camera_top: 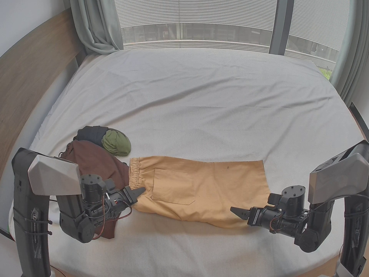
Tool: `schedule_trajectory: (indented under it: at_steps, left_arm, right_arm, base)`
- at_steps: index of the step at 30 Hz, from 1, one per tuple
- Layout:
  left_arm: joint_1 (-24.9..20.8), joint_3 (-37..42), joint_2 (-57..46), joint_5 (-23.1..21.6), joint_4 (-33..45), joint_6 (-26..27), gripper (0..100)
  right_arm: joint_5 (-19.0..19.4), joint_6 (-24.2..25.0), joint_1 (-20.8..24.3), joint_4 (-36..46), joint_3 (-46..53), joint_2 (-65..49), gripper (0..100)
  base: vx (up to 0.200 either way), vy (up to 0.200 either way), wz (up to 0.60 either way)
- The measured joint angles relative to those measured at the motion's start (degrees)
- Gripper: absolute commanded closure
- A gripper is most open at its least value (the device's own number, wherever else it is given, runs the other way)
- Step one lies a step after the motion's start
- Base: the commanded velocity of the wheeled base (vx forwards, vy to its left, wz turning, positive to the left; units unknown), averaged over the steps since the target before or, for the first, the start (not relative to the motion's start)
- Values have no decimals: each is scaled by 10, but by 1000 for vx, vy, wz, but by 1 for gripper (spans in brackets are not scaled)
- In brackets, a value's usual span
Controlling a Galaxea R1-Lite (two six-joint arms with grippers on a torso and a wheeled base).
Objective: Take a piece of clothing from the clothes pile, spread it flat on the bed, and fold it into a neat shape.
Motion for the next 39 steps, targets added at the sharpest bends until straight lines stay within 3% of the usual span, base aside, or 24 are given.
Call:
schedule_trajectory:
  at_steps: [14, 23, 30, 39]
  left_arm:
    - [55, 41, -20, -2, 1, 74, 100]
    - [70, 58, -35, -2, 1, 77, 100]
    - [55, 60, -53, -2, 2, 83, 100]
    - [-4, 54, -75, 1, 3, 83, 100]
  right_arm:
    - [0, 0, 2, 0, -1, 14, 0]
    - [0, 0, 6, 0, -1, 16, 0]
    - [0, 0, 7, 0, -1, 16, 0]
    - [1, 0, 7, 0, -1, 16, 0]
  base:
    - [0, 0, 0]
    - [0, 0, 0]
    - [0, 0, 0]
    - [0, 0, 0]
